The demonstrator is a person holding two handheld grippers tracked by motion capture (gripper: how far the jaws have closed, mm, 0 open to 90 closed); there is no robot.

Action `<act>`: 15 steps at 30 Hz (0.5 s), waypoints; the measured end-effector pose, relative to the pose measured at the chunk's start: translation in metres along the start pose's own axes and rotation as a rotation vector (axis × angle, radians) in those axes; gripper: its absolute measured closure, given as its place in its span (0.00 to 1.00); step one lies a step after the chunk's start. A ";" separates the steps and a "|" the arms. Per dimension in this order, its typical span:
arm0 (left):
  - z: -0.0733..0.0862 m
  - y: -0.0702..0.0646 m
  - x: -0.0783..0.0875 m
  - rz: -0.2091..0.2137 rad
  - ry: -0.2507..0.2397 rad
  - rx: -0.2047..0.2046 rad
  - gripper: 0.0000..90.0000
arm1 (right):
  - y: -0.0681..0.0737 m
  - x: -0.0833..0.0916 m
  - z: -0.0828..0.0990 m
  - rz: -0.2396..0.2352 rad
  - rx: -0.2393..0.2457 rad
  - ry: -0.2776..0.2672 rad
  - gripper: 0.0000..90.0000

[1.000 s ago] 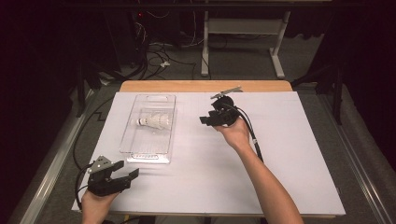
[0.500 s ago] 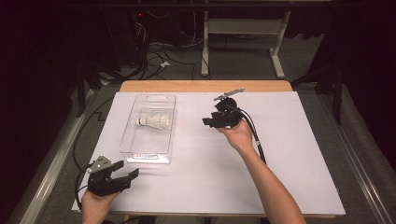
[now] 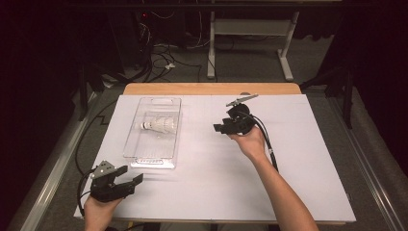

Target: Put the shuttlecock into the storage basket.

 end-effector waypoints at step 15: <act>0.000 0.000 0.000 0.000 0.000 -0.003 0.32 | -0.007 0.012 0.010 0.014 -0.011 -0.010 0.56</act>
Point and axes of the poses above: each handheld gripper's, and its own axes: x roughly backward along the jaws, z roughly out of its underside, y roughly to its left, the point moved 10 cm from there along -x, roughly forward along the jaws, and after that the axes turned 11 degrees about -z, right-handed, at the moved point
